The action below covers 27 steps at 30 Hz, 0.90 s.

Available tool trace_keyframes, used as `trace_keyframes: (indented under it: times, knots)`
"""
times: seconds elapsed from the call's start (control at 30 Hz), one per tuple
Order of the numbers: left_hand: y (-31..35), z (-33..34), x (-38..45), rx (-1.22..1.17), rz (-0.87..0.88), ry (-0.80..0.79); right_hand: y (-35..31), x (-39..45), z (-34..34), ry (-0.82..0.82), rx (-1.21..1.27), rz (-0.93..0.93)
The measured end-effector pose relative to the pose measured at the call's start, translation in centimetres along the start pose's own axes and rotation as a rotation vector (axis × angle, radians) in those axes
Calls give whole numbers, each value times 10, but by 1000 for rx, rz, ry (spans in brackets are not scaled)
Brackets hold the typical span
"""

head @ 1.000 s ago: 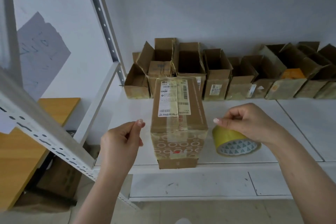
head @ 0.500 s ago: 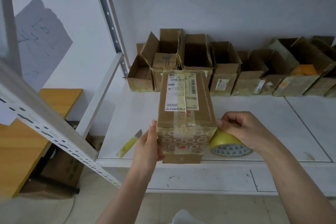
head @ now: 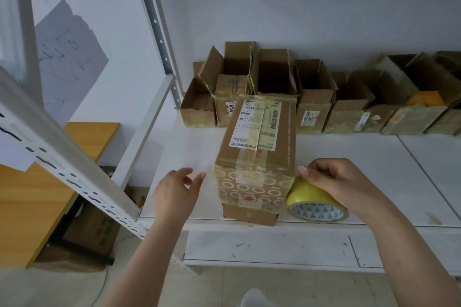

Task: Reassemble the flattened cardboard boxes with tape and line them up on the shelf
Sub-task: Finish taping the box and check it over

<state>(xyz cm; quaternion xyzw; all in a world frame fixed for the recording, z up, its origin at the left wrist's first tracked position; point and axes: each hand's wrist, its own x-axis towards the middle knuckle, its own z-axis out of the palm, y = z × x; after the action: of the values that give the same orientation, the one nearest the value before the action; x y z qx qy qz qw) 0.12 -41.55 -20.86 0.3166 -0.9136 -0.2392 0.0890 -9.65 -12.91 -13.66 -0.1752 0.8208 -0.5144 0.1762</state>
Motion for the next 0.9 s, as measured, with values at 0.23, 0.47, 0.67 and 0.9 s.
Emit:
trace_keyframes:
  times: [0.23,0.47,0.67,0.9]
  knots:
    - [-42,45,-9,286,74,-22,1,-5,-2,-27,54,-1]
    - [-10,0,-7,-285,15,164,6,-7,-10,-46,68,-11]
    - [108,-95,-18,-630,500,-21,12,-7,-19,-94,130,36]
    - [185,-66,-23,-460,496,-700,20,-11,-34,-255,241,-15]
